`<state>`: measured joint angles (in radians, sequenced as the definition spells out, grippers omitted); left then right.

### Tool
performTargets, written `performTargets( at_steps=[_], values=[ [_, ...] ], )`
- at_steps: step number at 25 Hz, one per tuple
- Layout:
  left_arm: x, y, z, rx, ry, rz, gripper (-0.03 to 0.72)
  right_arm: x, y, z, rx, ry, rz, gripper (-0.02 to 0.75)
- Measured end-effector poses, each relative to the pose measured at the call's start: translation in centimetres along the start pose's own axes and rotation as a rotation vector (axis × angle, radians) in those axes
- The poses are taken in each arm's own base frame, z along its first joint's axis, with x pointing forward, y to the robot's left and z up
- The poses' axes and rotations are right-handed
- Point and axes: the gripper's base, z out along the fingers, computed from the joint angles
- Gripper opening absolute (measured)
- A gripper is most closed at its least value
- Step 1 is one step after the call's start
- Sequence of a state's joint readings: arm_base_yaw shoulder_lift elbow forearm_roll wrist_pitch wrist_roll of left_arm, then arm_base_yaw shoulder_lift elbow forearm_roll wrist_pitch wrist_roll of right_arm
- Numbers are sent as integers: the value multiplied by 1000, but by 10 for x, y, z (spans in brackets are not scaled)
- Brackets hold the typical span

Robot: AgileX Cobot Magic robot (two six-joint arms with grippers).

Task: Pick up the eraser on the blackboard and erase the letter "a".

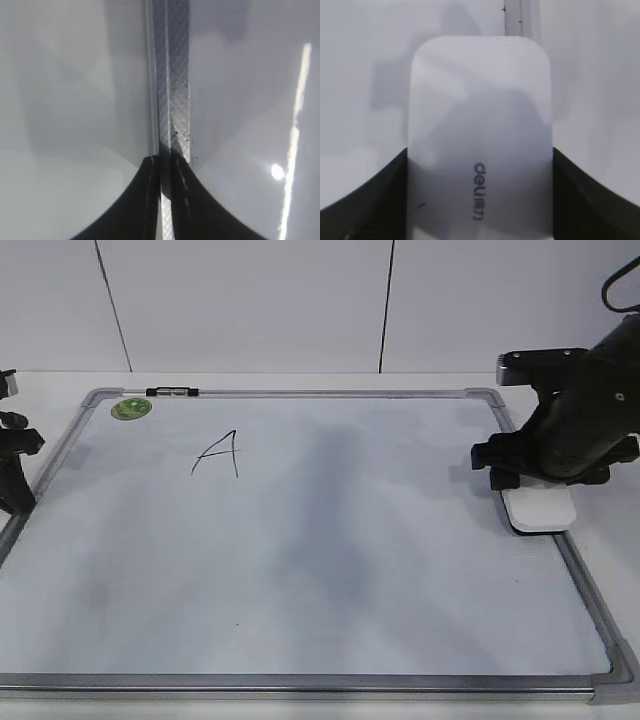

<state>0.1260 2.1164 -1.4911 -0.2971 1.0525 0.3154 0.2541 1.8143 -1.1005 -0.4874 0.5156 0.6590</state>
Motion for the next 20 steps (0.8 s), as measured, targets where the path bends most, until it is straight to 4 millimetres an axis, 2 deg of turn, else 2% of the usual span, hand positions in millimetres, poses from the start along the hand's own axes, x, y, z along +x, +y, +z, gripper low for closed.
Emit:
performTargets(
  at_steps=[5,14,20],
  values=[
    [0,0,0,0,0,0,18,-4,4,10,-14,15,7,547],
    [0,0,0,0,0,0,18,-4,5,11,-18,15,9,547],
    [0,0,0,0,0,0,18,-2,6,18,-15,33,5,547]
  ],
)
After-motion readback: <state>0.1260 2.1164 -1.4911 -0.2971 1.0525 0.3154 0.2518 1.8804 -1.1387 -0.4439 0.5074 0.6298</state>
